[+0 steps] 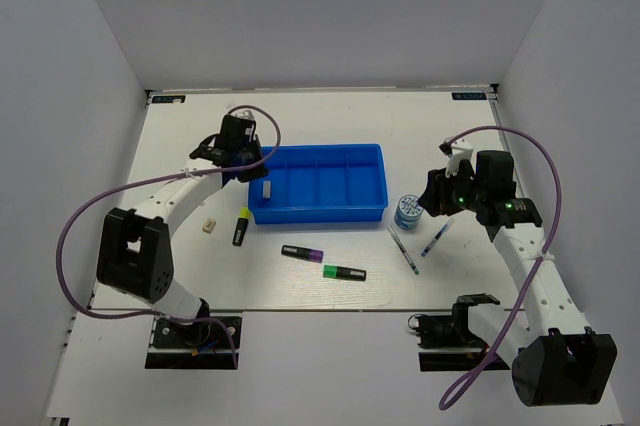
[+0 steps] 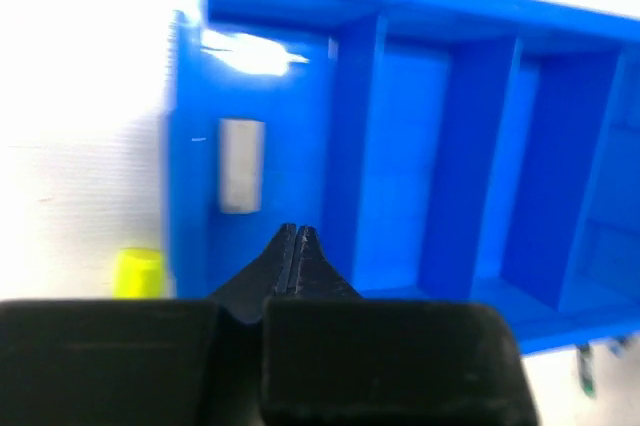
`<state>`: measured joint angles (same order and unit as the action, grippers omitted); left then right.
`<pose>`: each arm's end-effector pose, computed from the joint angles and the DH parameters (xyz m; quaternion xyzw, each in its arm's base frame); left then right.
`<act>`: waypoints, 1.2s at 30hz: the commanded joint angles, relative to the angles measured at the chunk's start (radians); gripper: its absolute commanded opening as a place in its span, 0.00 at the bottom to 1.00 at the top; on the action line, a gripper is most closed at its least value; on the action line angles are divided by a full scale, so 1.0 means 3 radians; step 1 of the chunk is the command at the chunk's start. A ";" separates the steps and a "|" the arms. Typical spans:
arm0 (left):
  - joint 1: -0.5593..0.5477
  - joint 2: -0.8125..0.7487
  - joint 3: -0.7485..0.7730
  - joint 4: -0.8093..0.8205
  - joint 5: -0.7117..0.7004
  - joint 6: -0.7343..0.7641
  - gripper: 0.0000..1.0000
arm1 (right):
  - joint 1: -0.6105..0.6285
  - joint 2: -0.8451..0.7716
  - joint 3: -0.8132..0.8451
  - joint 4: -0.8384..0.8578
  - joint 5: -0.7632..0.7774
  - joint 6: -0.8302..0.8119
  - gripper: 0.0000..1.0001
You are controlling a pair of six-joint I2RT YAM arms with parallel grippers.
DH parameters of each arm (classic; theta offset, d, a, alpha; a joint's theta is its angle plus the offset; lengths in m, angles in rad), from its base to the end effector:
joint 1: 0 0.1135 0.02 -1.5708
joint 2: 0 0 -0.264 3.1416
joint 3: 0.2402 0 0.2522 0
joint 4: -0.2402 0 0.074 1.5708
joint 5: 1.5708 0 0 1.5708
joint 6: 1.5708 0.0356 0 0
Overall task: Sort the stationery into containers
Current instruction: Place the stationery in the storage box, then pick up the stationery from the center of the board.
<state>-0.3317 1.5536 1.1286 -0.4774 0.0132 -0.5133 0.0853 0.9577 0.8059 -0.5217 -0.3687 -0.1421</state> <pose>0.3131 -0.1083 0.2451 -0.0835 0.9410 -0.1402 0.2966 0.2013 0.0301 0.2848 -0.1795 0.8710 0.1530 0.4309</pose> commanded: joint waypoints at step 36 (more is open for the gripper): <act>0.1356 0.0021 -0.0556 -0.0955 -0.0411 -0.0871 0.69 | -0.0003 0.0029 0.0060 0.0026 0.0017 -0.0053 0.53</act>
<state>0.0700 1.5547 0.9211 -0.7570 -0.0803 -0.7612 0.0853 0.9581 0.8059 -0.5224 -0.3683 -0.1429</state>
